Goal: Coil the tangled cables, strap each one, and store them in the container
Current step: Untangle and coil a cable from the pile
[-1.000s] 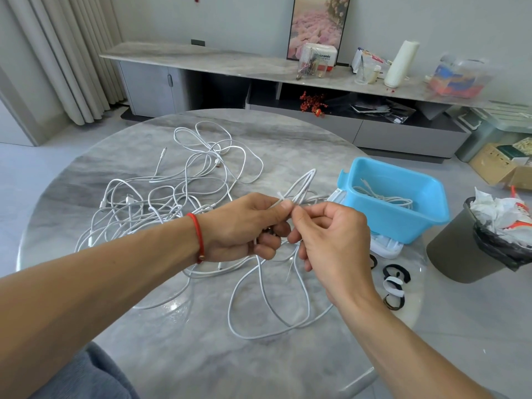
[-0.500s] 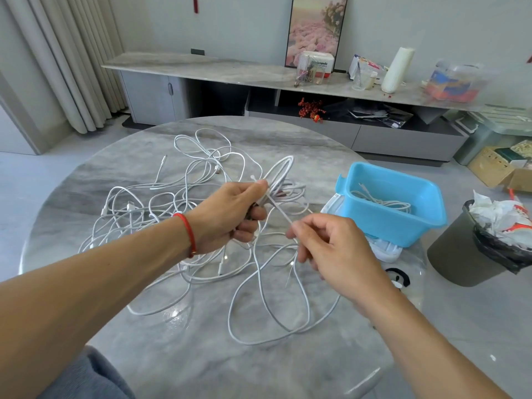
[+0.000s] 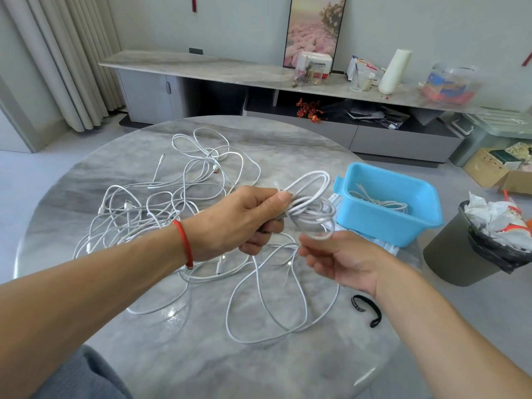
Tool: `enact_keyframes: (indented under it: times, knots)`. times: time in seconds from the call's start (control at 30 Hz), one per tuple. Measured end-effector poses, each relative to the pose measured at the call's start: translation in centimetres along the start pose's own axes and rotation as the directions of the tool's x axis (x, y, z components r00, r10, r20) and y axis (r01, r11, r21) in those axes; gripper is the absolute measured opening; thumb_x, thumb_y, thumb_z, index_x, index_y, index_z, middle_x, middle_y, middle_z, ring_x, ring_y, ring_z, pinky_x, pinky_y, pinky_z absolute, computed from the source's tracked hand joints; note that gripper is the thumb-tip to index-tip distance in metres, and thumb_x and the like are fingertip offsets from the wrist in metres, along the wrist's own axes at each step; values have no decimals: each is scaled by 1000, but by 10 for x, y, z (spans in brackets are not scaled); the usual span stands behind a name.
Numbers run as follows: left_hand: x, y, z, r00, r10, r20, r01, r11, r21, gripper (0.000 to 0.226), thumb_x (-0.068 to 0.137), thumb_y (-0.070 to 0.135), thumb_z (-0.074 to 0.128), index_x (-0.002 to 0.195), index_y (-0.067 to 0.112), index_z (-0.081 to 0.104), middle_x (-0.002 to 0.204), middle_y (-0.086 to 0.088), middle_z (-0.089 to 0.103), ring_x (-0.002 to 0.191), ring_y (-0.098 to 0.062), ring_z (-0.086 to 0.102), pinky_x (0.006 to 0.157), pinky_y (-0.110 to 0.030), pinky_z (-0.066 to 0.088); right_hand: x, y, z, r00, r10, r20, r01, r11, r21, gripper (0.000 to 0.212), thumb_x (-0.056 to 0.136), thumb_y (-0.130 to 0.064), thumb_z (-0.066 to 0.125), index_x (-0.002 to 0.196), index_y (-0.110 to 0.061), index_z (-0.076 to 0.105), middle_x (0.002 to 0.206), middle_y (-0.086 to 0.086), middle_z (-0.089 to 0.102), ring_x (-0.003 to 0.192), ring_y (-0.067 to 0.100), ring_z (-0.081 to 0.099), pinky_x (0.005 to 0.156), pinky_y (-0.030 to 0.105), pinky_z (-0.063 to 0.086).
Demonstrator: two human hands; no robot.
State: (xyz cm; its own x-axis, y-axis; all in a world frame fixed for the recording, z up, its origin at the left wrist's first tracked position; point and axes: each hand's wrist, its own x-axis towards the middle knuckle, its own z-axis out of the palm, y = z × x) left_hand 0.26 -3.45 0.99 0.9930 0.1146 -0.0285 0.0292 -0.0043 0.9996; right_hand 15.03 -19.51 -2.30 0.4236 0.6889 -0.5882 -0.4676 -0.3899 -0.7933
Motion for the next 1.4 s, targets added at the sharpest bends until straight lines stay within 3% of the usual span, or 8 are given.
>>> enact_keyframes:
  times: [0.13, 0.33, 0.47, 0.63, 0.8, 1.07, 1.17, 1.4]
  knots:
    - [-6, -3, 1, 993, -72, 93, 47, 968, 248, 32, 104, 40, 41, 81, 17, 46, 66, 4, 37, 49, -11, 26, 42, -20, 26, 1, -13, -2, 964, -256, -70, 264, 950, 167, 49, 71, -9, 77, 118, 4, 68, 91, 16, 75, 70, 18, 72, 62, 25, 62]
    - [-9, -2, 4, 985, 29, 169, -144, 674, 725, 32, 105, 40, 37, 77, 26, 42, 59, 18, 53, 53, -2, 50, 59, -15, 37, -13, -15, 6, 873, -488, -15, 481, 854, 197, 60, 78, -13, 79, 132, -9, 52, 93, 14, 76, 75, 21, 72, 69, 30, 60]
    - [-9, -1, 7, 979, 45, 200, -179, 659, 730, 30, 104, 42, 36, 79, 28, 45, 61, 15, 53, 58, -4, 51, 61, -14, 35, -21, -13, 4, 677, -734, 53, 708, 630, -319, 18, 96, -8, 70, 113, -14, 72, 87, 9, 76, 73, 18, 71, 71, 29, 59]
    - [-8, -4, 5, 984, -18, 180, -103, 760, 642, 43, 101, 47, 39, 92, 11, 59, 58, 15, 50, 51, -2, 50, 57, -10, 37, -31, -9, -6, 564, -767, 306, 714, 267, -647, 22, 101, -21, 65, 116, -30, 78, 88, -6, 69, 85, 16, 69, 74, 25, 52]
    - [-9, -1, 7, 978, -15, 207, -106, 821, 561, 30, 99, 48, 41, 75, 37, 56, 57, 16, 47, 48, 1, 52, 54, -9, 38, -30, -6, -8, 587, -728, 355, 707, 246, -663, 25, 100, -14, 66, 114, -31, 78, 94, 1, 71, 90, 20, 70, 79, 45, 54]
    - [-9, 2, 7, 981, -51, 187, -58, 843, 535, 38, 97, 50, 40, 78, 19, 50, 55, 16, 46, 45, 0, 49, 48, -15, 38, -28, -6, -11, 559, -764, 322, 700, 227, -677, 31, 99, -13, 66, 119, -35, 76, 90, -5, 71, 91, 18, 70, 79, 38, 54]
    - [-10, 3, 6, 975, -59, 216, -61, 859, 509, 28, 99, 49, 38, 93, 33, 60, 57, 17, 44, 47, -1, 47, 49, -17, 39, -29, -6, -11, 559, -765, 320, 694, 219, -686, 34, 100, -11, 66, 121, -37, 75, 88, -3, 70, 87, 20, 68, 77, 45, 53]
    - [-11, 4, 8, 977, -57, 204, -61, 847, 529, 33, 99, 47, 40, 70, 32, 48, 55, 14, 46, 45, -4, 46, 49, -18, 38, -29, -4, -9, 559, -753, 347, 681, 179, -710, 33, 99, -11, 66, 120, -36, 75, 85, -1, 71, 81, 23, 67, 74, 44, 52]
